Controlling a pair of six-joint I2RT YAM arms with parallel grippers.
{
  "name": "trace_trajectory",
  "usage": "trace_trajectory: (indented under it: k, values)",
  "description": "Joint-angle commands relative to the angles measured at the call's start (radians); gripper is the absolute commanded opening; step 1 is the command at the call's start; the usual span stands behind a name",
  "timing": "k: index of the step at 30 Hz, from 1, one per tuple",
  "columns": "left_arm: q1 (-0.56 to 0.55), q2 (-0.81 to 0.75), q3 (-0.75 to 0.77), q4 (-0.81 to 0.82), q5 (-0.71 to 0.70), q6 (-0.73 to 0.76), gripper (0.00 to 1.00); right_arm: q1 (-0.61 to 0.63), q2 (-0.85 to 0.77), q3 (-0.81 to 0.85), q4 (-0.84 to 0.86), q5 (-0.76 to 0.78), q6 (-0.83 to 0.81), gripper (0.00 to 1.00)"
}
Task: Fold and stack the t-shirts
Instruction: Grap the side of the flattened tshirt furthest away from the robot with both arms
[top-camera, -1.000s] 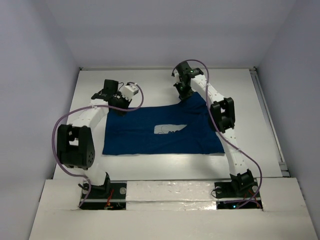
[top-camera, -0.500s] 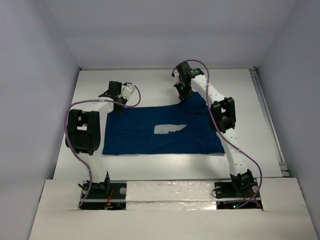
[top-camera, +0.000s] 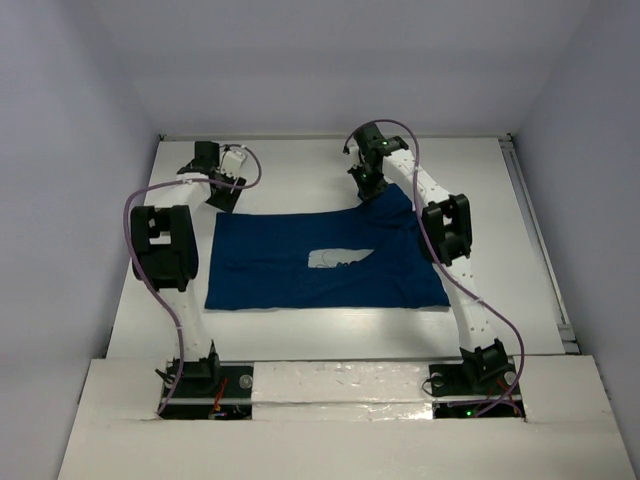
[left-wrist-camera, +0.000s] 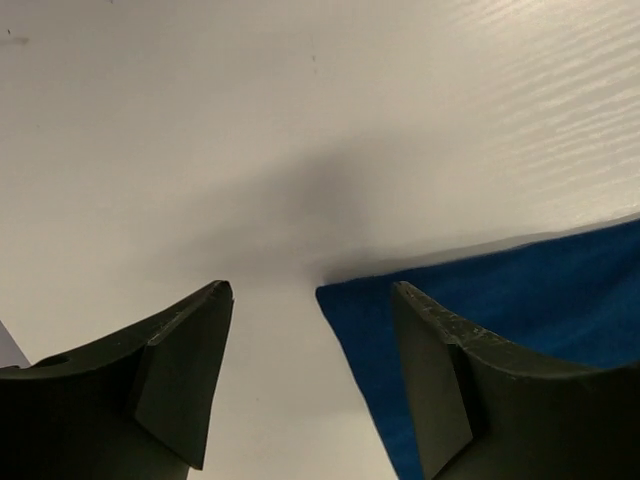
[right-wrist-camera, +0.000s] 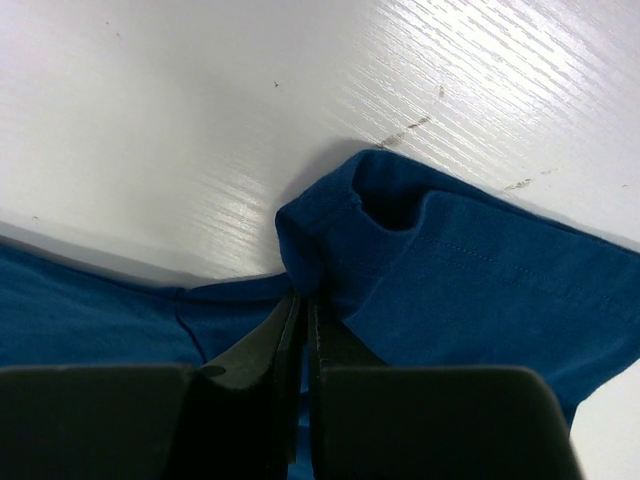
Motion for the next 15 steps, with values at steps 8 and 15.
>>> trace_trajectory:
  k: [8, 15]
  values:
    - [0.033, 0.108, 0.304, -0.373, 0.271, 0.066, 0.60, -0.004, -0.040, -0.031, 0.008, -0.009, -0.010, 0.06]
    - [0.042, 0.173, 0.375, -0.476, 0.241, 0.095, 0.58, -0.004, -0.041, -0.032, 0.009, -0.010, -0.012, 0.06]
